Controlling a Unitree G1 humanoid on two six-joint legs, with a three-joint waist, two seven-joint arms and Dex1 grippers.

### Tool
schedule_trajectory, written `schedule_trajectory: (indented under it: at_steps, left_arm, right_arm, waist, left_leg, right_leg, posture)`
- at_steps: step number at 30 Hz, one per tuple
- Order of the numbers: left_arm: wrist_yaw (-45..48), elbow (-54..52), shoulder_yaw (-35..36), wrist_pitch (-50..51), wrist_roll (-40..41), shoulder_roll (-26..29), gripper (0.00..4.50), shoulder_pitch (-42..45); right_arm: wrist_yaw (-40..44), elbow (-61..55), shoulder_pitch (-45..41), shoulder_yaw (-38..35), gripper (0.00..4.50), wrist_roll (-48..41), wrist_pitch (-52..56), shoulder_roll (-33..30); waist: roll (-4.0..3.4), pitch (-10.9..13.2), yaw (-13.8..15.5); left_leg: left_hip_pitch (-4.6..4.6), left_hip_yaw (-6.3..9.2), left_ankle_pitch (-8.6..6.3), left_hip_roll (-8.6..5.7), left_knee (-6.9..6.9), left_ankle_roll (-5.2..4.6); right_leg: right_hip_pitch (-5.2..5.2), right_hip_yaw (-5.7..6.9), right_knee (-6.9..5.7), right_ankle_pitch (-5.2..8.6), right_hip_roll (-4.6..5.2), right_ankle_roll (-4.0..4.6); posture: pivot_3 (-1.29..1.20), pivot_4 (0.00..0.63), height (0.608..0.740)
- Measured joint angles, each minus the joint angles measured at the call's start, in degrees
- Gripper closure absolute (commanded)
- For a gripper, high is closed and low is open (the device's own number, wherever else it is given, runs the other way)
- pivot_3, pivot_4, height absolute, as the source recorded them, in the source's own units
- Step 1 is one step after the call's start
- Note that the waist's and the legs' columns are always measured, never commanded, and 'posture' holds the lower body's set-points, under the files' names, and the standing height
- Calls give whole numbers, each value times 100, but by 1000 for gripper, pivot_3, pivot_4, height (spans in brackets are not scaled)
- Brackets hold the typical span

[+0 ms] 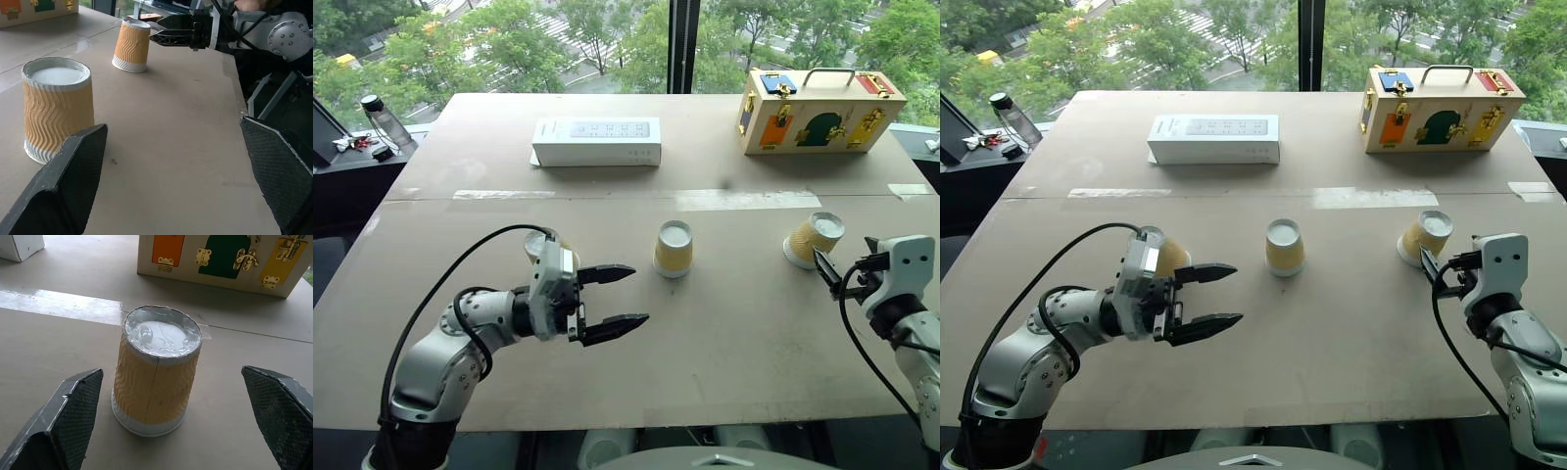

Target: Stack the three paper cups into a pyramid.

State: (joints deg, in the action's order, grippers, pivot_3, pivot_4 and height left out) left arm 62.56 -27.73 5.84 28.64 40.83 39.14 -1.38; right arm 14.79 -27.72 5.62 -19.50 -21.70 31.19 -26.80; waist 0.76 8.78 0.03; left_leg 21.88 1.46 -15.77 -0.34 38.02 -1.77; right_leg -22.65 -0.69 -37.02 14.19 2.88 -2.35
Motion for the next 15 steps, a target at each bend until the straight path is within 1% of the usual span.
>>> schedule_trajectory:
  at_steps: [2,5,15]
  left_arm:
    - [21,-124,102,-1,113,69,59,-186]
    - [43,-228,220,-19,185,124,59,-417]
    - [-16,-423,328,-105,240,134,59,-570]
  right_arm:
    - [107,432,-314,12,0,-8,-4,-45]
    - [282,833,-550,45,0,-24,-13,-94]
    - [541,1525,-1208,115,0,-32,-26,-94]
  waist:
    - [-2,1,-8]
    - [-3,2,-16]
    - [-5,3,-53]
  left_leg:
    - [0,4,0,1,-2,0]
    - [1,4,0,1,-2,0]
    - [1,3,0,1,-2,0]
  right_leg:
    - [0,2,-1,-1,-13,-3]
    - [0,0,-1,-4,-16,-7]
    - [0,-2,-1,-5,-16,-9]
  posture:
    - [0,150,740]
    - [0,150,740]
    - [0,150,740]
